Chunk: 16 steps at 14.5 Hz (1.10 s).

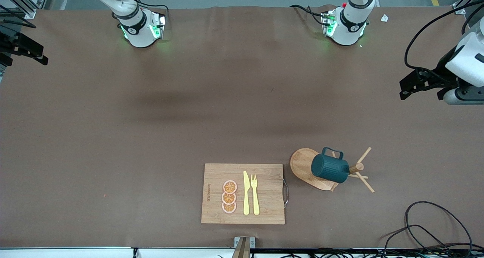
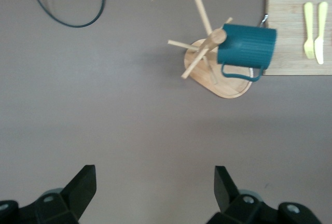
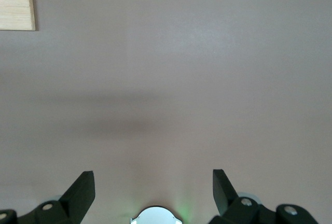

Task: Pass cup and hang on rack

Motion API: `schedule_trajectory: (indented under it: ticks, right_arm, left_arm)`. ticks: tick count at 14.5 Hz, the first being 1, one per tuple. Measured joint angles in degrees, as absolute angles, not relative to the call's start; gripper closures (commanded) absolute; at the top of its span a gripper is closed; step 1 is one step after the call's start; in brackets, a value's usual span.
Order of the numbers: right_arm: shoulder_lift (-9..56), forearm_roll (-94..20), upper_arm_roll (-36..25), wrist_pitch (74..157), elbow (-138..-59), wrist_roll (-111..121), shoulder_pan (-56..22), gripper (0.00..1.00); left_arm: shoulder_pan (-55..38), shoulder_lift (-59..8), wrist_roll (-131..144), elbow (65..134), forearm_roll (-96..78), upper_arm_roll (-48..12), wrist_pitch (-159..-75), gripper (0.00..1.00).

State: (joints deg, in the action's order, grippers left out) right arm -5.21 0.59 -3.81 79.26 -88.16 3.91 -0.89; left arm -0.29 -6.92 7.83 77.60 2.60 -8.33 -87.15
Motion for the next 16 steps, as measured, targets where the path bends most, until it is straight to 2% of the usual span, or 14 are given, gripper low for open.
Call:
schedule_trajectory:
  ticks: [2,7,16]
  right_arm:
    - [-5.21,0.58,-3.79,79.27,-88.16,3.91,-0.91,0.0]
    - [-5.21,0.41,-3.79,79.33,-88.16,3.91,-0.91,0.0]
    - [-5.21,0.03,-3.79,79.48,-88.16,3.91,-0.92,0.0]
  left_arm:
    - [-2.21,-5.03,7.51,80.54,2.56,-5.11,-87.61,0.0]
    - [-4.69,0.65,6.59,89.27,2.53,-1.4,-92.1,0.0]
    - [-4.67,1.3,5.27,90.08,2.42,-1.05,-92.46,0.0]
